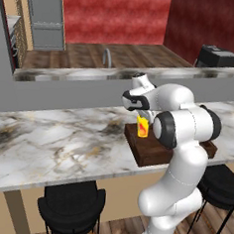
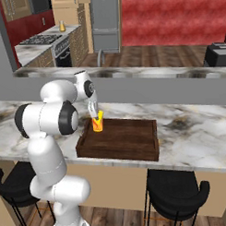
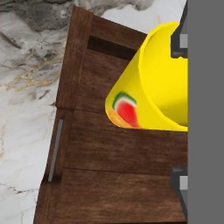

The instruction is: There is a tray on the dining counter. Grab the cup, mug, and pitcher and place them on the tray. The pitcher may be placed next to the tray if it cannot fit the tray.

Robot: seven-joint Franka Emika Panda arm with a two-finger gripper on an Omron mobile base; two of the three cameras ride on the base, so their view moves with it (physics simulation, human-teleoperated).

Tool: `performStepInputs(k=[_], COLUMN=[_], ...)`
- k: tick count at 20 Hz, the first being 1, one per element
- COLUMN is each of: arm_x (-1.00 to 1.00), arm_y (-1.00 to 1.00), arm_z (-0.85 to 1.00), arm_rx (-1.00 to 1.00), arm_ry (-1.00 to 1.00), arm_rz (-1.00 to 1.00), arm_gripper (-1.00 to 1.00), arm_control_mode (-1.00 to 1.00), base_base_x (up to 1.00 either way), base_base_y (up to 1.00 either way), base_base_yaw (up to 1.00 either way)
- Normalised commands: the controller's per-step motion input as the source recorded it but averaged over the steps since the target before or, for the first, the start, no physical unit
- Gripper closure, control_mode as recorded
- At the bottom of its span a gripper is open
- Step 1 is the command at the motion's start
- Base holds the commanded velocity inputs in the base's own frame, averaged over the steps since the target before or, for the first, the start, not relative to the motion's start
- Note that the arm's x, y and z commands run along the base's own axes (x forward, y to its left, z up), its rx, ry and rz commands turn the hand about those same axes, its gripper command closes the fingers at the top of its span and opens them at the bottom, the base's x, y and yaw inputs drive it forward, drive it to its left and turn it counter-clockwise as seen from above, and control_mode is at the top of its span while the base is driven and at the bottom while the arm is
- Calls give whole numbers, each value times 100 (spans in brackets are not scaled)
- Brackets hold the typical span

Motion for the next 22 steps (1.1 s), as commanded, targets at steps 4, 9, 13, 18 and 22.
performStepInputs(k=[4,9,13,18,22], arm_x=[2,0,-15,-31,-42], arm_y=[-2,-7,-3,-6,-1], arm_z=[6,47,58,44,44], arm_rx=[0,0,0,0,1], arm_ry=[1,0,0,0,0], arm_rz=[0,0,0,0,-2], arm_gripper=[-100,-100,-100,-100,-100], arm_control_mode=[-100,-100,-100,-100,-100], base_base_x=[0,0,0,0,0], base_base_y=[0,0,0,0,0], base_base_yaw=[0,0,0,0,0])
